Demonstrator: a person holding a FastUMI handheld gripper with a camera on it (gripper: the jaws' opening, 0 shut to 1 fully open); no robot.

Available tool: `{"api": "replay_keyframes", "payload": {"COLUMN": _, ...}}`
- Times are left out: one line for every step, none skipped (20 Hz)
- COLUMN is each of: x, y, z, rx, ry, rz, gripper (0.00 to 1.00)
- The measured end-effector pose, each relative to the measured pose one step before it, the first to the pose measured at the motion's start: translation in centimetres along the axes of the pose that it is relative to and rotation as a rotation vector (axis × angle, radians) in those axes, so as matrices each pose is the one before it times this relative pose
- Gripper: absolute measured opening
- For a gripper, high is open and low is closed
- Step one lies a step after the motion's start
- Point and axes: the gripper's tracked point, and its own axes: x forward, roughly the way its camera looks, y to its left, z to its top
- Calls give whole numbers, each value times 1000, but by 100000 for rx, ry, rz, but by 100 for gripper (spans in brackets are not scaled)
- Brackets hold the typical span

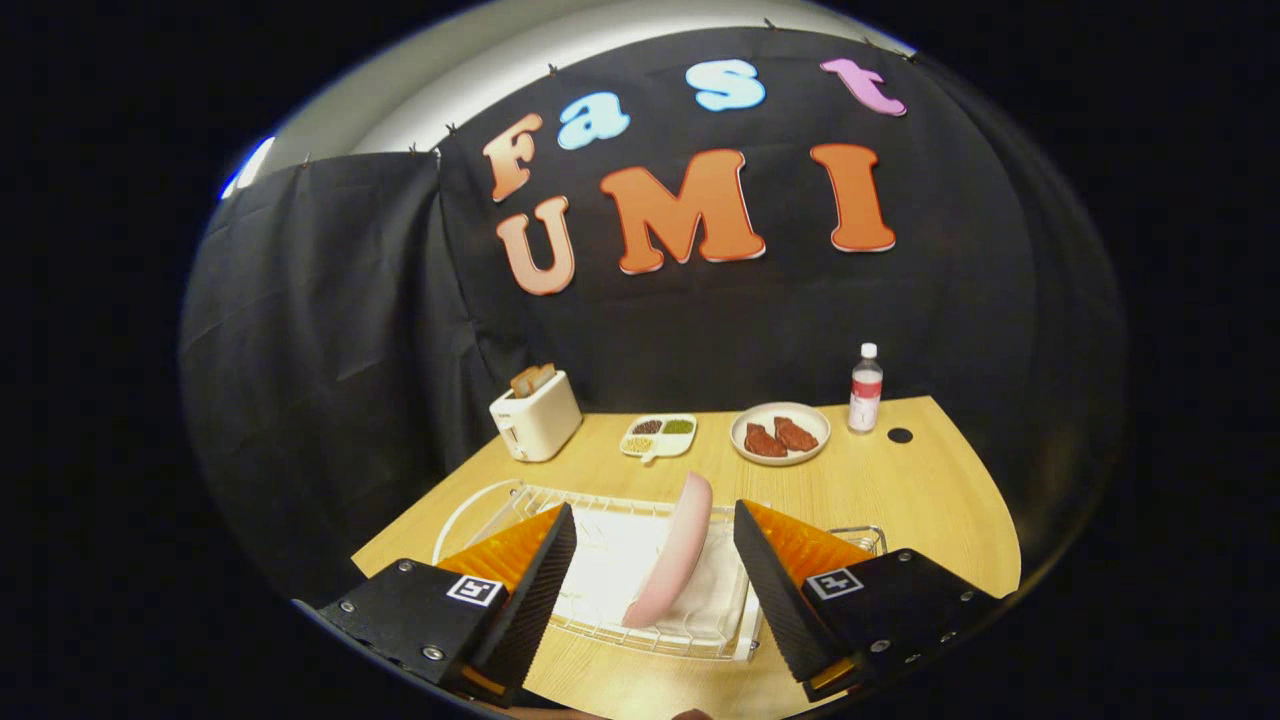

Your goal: Take the plate from the dish rack, then take the spoon from the basket and place it into the plate.

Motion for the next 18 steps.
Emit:
{"api": "replay_keyframes", "payload": {"x": 1178, "y": 27, "z": -818, "rx": 150, "ry": 5198, "rz": -672, "gripper": 94}}
{"api": "replay_keyframes", "payload": {"x": 1041, "y": -7, "z": -1115, "rx": 383, "ry": 5580, "rz": -630, "gripper": 94}}
{"api": "replay_keyframes", "payload": {"x": 1178, "y": 138, "z": -829, "rx": 515, "ry": 4649, "rz": -399, "gripper": 93}}
{"api": "replay_keyframes", "payload": {"x": 976, "y": -3, "z": -429, "rx": 552, "ry": 4049, "rz": -515, "gripper": 92}}
{"api": "replay_keyframes", "payload": {"x": 1034, "y": 37, "z": -345, "rx": 378, "ry": 3222, "rz": -393, "gripper": 91}}
{"api": "replay_keyframes", "payload": {"x": 929, "y": 20, "z": -365, "rx": -8, "ry": 3153, "rz": -1049, "gripper": 90}}
{"api": "replay_keyframes", "payload": {"x": 1032, "y": -240, "z": -307, "rx": 553, "ry": 3548, "rz": -1195, "gripper": 89}}
{"api": "replay_keyframes", "payload": {"x": 912, "y": -87, "z": -244, "rx": 1865, "ry": 3129, "rz": -587, "gripper": 88}}
{"api": "replay_keyframes", "payload": {"x": 878, "y": -94, "z": -275, "rx": 1328, "ry": 3298, "rz": -859, "gripper": 85}}
{"api": "replay_keyframes", "payload": {"x": 688, "y": -141, "z": -224, "rx": 775, "ry": 2777, "rz": -918, "gripper": 83}}
{"api": "replay_keyframes", "payload": {"x": 743, "y": -205, "z": -247, "rx": 793, "ry": 2317, "rz": -1365, "gripper": 80}}
{"api": "replay_keyframes", "payload": {"x": 529, "y": -52, "z": -453, "rx": 791, "ry": 2804, "rz": -1312, "gripper": 77}}
{"api": "replay_keyframes", "payload": {"x": 585, "y": -151, "z": -412, "rx": 756, "ry": 2388, "rz": -1300, "gripper": 72}}
{"api": "replay_keyframes", "payload": {"x": 358, "y": -181, "z": -276, "rx": 724, "ry": 2175, "rz": -1730, "gripper": 66}}
{"api": "replay_keyframes", "payload": {"x": 47, "y": -376, "z": -309, "rx": 830, "ry": 1353, "rz": -2233, "gripper": 56}}
{"api": "replay_keyframes", "payload": {"x": -107, "y": -526, "z": 337, "rx": 911, "ry": -579, "rz": -3085, "gripper": 46}}
{"api": "replay_keyframes", "payload": {"x": -338, "y": -187, "z": 295, "rx": 872, "ry": -926, "rz": -1911, "gripper": 41}}
{"api": "replay_keyframes", "payload": {"x": -542, "y": -201, "z": 549, "rx": 1154, "ry": -1560, "rz": -1377, "gripper": 39}}
